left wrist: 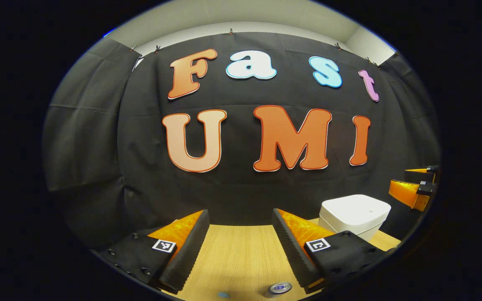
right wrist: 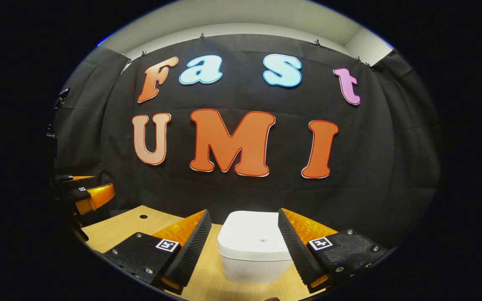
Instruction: Press the lid of the desktop garbage bin to open it, pick up the crumpled paper on the desktop and throw it into the bin, then pick up the pop can on the desktop and drop it into the bin, and finally close the garbage bin lid.
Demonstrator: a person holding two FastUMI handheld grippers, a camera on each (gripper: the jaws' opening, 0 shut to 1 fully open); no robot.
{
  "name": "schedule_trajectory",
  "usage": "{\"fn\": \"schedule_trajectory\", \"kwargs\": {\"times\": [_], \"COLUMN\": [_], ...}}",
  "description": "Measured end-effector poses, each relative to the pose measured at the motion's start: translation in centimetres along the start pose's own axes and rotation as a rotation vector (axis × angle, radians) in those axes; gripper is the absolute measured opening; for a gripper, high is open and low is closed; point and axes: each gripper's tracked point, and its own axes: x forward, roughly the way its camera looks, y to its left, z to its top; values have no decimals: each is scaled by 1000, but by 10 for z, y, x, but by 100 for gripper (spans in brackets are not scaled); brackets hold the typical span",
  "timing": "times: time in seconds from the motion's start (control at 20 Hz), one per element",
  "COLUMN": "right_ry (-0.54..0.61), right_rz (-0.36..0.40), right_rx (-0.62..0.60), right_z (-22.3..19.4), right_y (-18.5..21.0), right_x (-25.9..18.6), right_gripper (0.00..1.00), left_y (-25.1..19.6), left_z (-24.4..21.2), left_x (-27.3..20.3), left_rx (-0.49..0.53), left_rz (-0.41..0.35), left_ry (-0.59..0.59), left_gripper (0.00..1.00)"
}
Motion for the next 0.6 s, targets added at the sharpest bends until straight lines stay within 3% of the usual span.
{"fn": "schedule_trajectory", "kwargs": {"times": [0.4,0.6], "right_ry": [63,104], "right_rz": [34,50], "right_rx": [10,18], "right_z": [-15,-27], "right_y": [-8,-11], "right_x": [25,37], "right_gripper": [70,39], "left_y": [9,17], "left_z": [-11,-14], "left_x": [-6,-11], "left_rx": [20,27], "left_rz": [44,86], "left_ry": [23,33], "left_gripper": [97,97]}}
